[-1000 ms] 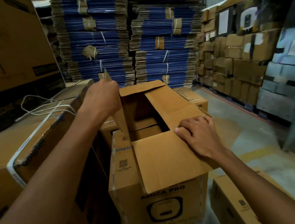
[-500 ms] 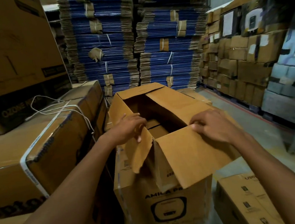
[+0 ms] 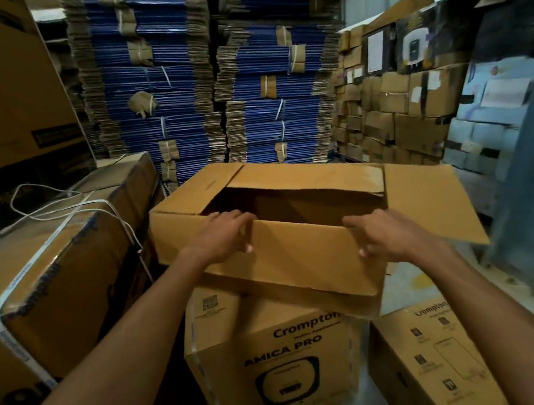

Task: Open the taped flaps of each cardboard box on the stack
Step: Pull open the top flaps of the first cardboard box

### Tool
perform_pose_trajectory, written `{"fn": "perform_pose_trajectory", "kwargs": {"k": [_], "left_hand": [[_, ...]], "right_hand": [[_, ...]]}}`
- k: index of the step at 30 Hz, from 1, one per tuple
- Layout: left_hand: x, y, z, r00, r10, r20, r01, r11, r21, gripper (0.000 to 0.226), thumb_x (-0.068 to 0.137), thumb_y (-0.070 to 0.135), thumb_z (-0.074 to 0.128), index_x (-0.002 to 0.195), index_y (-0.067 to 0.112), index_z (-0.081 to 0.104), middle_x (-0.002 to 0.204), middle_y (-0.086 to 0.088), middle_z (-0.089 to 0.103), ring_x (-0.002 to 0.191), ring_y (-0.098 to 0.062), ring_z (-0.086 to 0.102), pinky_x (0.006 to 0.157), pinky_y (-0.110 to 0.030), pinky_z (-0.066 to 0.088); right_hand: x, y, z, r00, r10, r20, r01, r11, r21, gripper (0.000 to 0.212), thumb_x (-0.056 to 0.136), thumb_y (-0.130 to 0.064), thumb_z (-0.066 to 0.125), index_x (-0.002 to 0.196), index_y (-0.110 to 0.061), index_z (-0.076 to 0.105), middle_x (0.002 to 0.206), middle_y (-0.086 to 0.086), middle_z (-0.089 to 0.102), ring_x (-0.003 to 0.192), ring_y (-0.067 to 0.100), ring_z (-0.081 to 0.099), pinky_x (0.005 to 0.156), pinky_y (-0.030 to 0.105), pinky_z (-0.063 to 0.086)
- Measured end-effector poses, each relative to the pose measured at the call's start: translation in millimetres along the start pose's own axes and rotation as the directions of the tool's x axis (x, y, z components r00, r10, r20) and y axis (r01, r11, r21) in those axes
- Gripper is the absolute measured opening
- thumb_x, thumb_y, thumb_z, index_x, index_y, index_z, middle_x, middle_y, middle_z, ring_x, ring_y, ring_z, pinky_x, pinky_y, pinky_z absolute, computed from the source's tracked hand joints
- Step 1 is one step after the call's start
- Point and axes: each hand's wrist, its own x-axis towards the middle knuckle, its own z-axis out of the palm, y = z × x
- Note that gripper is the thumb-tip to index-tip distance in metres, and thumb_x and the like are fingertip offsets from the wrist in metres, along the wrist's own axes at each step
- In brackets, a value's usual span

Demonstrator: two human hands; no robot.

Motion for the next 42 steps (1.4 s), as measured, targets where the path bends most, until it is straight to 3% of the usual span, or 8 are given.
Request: {"fn": "perform_pose_trajectory", "kwargs": {"k": [8, 15, 21, 26, 30, 34, 38, 42], "left_hand": [[-8, 29, 14, 0.988, -0.037, -0.15, 0.038, 0.999, 0.003, 0.036, 0.087, 0.045, 0.074, 0.112, 0.023, 0.06, 0.11, 0.001, 0.065, 0.106, -0.019, 0.06, 0.096, -0.042, 0.045], [-18, 49, 10, 0.992, -0.032, -0.118, 0.039, 0.998, 0.059, 0.047, 0.099, 0.063, 0.045, 0.093, 0.02, 0.062, 0.081, 0.002, 0.062, 0.073, -0.014, 0.061, 0.072, -0.036, 0.056], [-23, 19, -26, 0.949, -0.041, -0.313, 0.162, 0.914, 0.371, 0.065, 0.101, 0.068, 0.027, 0.069, 0.023, 0.061, 0.063, 0.004, 0.055, 0.081, -0.014, 0.066, 0.119, -0.045, 0.029], [-35, -36, -59, 0.867, -0.264, -0.423, 0.448, 0.785, 0.428, 0.064, 0.1, 0.066, 0.032, 0.121, 0.017, 0.067, 0.119, -0.012, 0.071, 0.137, -0.033, 0.048, 0.122, -0.056, 0.009], [-40, -67, -37, 0.754, -0.643, -0.133, 0.656, 0.731, 0.188, 0.08, 0.093, 0.078, 0.034, 0.145, 0.018, 0.046, 0.148, -0.015, 0.051, 0.141, -0.041, 0.039, 0.117, -0.067, 0.018], [-34, -68, -6, 0.723, -0.688, 0.06, 0.689, 0.713, -0.132, 0.103, 0.082, 0.081, 0.053, 0.158, 0.018, 0.024, 0.159, -0.018, 0.035, 0.142, -0.042, 0.038, 0.112, -0.061, 0.037], [-23, -59, -6, 0.699, -0.697, 0.158, 0.715, 0.674, -0.186, 0.106, 0.082, 0.076, 0.059, 0.16, 0.013, 0.023, 0.164, -0.019, 0.021, 0.147, -0.042, 0.029, 0.116, -0.059, 0.033], [-31, -46, -2, 0.667, -0.742, 0.074, 0.744, 0.656, -0.128, 0.071, 0.092, 0.068, 0.051, 0.136, 0.014, 0.054, 0.159, -0.018, 0.03, 0.135, -0.043, 0.043, 0.108, -0.062, 0.039]], "right_hand": [[19, -24, 24, 0.977, 0.012, -0.213, 0.013, 0.993, 0.113, 0.049, 0.092, -0.042, 0.068, 0.135, -0.025, 0.051, 0.122, -0.002, 0.063, 0.123, 0.019, 0.056, 0.123, 0.05, 0.017], [45, -96, 30, 0.945, -0.166, -0.281, 0.221, 0.959, 0.178, 0.039, 0.09, -0.029, 0.072, 0.124, -0.026, 0.054, 0.113, -0.003, 0.065, 0.11, 0.019, 0.061, 0.102, 0.043, 0.039], [47, -85, 34, 0.947, -0.153, -0.282, 0.215, 0.955, 0.205, 0.038, 0.089, -0.032, 0.074, 0.122, -0.028, 0.054, 0.114, -0.006, 0.065, 0.107, 0.015, 0.059, 0.105, 0.038, 0.037], [45, -76, 41, 0.937, -0.144, -0.319, 0.228, 0.943, 0.244, 0.034, 0.091, -0.033, 0.072, 0.121, -0.028, 0.058, 0.112, -0.007, 0.066, 0.101, 0.012, 0.055, 0.1, 0.033, 0.035], [40, -65, 42, 0.944, -0.138, -0.298, 0.23, 0.927, 0.297, 0.037, 0.092, -0.028, 0.071, 0.128, -0.028, 0.059, 0.117, -0.007, 0.064, 0.1, 0.008, 0.04, 0.088, 0.029, 0.027], [42, -63, 34, 0.959, -0.162, -0.232, 0.229, 0.926, 0.299, 0.04, 0.088, -0.034, 0.076, 0.124, -0.031, 0.06, 0.115, -0.007, 0.068, 0.099, 0.011, 0.052, 0.09, 0.033, 0.037], [51, -70, 4, 0.99, -0.141, -0.014, 0.132, 0.884, 0.449, 0.042, 0.094, -0.066, 0.051, 0.114, -0.033, 0.069, 0.113, -0.005, 0.069, 0.107, 0.017, 0.063, 0.098, 0.046, 0.049], [91, -92, -9, 0.98, -0.129, 0.15, 0.048, 0.892, 0.45, 0.046, 0.102, -0.052, 0.05, 0.135, -0.022, 0.062, 0.143, 0.005, 0.057, 0.131, 0.024, 0.052, 0.108, 0.046, 0.04]]}}
